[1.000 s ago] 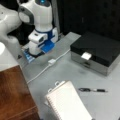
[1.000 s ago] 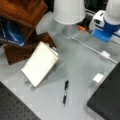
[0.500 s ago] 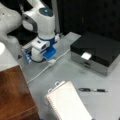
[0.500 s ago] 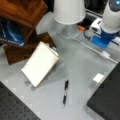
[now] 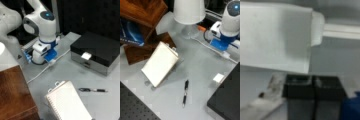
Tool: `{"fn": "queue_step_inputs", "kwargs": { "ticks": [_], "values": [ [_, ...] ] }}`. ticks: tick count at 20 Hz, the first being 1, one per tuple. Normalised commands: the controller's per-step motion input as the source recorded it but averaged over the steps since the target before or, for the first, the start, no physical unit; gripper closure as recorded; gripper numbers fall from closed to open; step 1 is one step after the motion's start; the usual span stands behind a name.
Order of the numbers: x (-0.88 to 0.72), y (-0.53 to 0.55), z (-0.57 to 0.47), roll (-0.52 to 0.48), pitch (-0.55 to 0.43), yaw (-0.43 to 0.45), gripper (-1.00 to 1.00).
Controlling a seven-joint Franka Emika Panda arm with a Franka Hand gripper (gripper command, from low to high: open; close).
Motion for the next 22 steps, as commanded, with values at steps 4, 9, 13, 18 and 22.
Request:
{"fn": "queue_step_inputs", "kwargs": {
  "ticks": [4,9,13,18,22],
  "values": [
    [-0.92,-0.31,-0.51,-0.011,-0.662,0.045,1.0],
    [-0.96,-0.35,-0.52,-0.014,-0.682,0.054,1.0],
    [-0.99,-0.34,-0.51,-0.039,-0.689,0.072,1.0],
    [-1.0,-0.31,-0.53,-0.025,-0.693,0.081,1.0],
    [-1.0,-0.27,-0.51,-0.022,-0.689,0.05,1.0]
  ]
}}
